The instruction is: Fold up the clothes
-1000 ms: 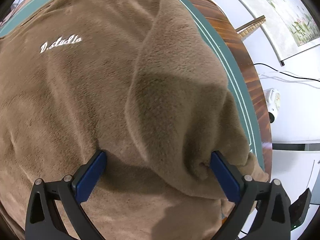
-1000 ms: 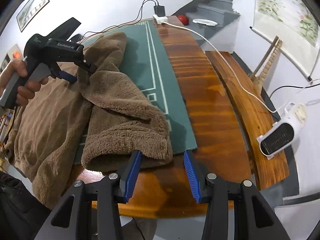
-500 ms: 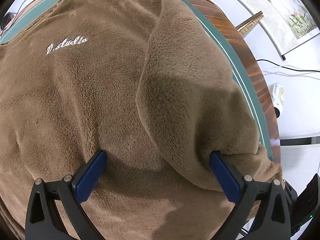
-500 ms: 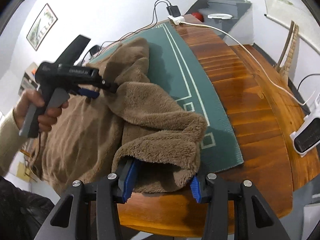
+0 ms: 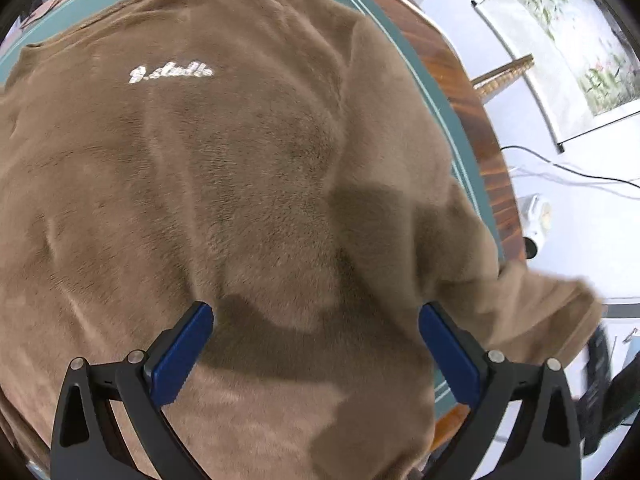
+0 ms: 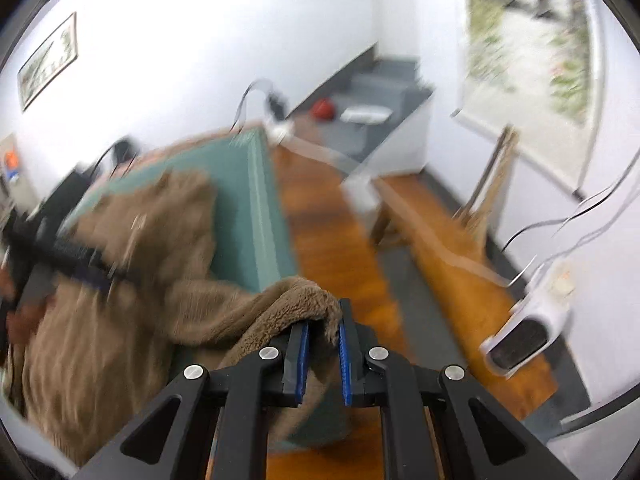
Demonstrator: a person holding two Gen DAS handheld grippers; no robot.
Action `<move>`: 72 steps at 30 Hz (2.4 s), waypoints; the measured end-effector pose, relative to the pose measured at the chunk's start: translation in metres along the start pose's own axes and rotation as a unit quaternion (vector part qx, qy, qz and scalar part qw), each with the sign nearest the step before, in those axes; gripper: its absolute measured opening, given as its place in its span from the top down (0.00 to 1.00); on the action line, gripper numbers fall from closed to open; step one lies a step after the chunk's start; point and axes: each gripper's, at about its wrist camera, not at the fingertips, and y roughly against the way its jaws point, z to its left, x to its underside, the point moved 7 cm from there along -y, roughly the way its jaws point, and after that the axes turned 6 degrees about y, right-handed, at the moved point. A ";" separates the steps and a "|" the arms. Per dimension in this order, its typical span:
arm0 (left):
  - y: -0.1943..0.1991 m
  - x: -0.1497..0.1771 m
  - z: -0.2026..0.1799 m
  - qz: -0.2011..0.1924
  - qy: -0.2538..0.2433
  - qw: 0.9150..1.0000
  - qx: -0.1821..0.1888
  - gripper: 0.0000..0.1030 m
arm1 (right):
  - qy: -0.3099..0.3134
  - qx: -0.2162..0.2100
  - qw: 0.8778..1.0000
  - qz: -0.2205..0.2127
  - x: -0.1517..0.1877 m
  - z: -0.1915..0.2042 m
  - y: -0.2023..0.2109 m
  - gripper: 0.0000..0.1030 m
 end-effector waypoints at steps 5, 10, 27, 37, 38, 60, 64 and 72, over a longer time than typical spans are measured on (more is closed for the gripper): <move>0.020 0.009 0.024 -0.008 0.017 1.000 0.001 0.00 | -0.012 0.069 0.992 -0.104 -0.069 -0.037 0.041 0.87; 0.026 0.021 0.056 -0.005 0.053 0.999 0.001 0.00 | -0.027 0.107 0.974 -0.198 -0.129 -0.055 0.077 0.87; 0.057 0.053 0.094 -0.048 0.164 0.985 0.027 0.00 | 0.104 -0.028 0.959 -0.260 -0.211 0.103 0.040 0.87; 0.019 0.046 0.141 -0.047 0.229 0.972 0.032 0.00 | 0.267 -0.142 0.936 -0.178 -0.178 0.266 -0.029 0.87; 0.015 0.045 0.143 -0.046 0.232 0.971 0.033 0.00 | 0.276 -0.149 0.935 -0.167 -0.170 0.278 -0.036 0.87; 0.008 0.012 0.112 -0.048 0.166 0.984 0.039 0.00 | 0.260 -0.223 0.934 0.106 -0.053 0.275 -0.107 0.12; 0.010 0.014 0.075 -0.066 0.102 0.991 0.059 0.00 | 0.170 -0.228 0.948 0.140 -0.032 0.242 -0.112 0.12; -0.015 0.020 -0.011 -0.204 -0.287 0.916 -0.193 0.00 | 0.132 -0.238 0.941 0.201 0.033 0.222 -0.114 0.12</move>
